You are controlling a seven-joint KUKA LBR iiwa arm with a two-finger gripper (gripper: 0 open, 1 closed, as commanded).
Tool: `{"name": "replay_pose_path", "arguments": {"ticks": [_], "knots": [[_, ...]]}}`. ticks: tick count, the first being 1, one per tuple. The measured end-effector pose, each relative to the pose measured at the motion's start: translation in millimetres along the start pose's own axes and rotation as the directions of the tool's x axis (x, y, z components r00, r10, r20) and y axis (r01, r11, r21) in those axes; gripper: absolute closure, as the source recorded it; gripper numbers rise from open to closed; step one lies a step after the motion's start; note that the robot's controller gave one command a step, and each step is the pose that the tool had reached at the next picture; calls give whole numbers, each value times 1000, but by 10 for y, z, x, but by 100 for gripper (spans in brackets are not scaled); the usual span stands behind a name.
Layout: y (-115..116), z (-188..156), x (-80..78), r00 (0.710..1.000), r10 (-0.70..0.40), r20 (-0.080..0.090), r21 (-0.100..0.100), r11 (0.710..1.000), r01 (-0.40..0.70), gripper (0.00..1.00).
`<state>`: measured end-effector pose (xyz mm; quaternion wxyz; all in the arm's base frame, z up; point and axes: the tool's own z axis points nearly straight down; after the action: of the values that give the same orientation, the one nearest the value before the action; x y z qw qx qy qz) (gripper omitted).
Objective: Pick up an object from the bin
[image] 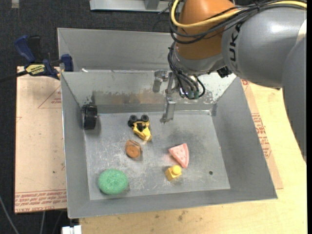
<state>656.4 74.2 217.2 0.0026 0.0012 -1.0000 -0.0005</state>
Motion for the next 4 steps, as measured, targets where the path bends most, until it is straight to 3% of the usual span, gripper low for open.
{"name": "replay_pose_path", "arguments": {"ticks": [1,2,3,4], "knots": [[-3,-55,-11,1000,1,7,-1,1000,-1,0],[-38,411,256,997,-71,11,0,997,71,0],[63,1069,299,983,-183,12,2,983,183,0],[124,1299,312,934,-356,14,4,934,356,0]]}}
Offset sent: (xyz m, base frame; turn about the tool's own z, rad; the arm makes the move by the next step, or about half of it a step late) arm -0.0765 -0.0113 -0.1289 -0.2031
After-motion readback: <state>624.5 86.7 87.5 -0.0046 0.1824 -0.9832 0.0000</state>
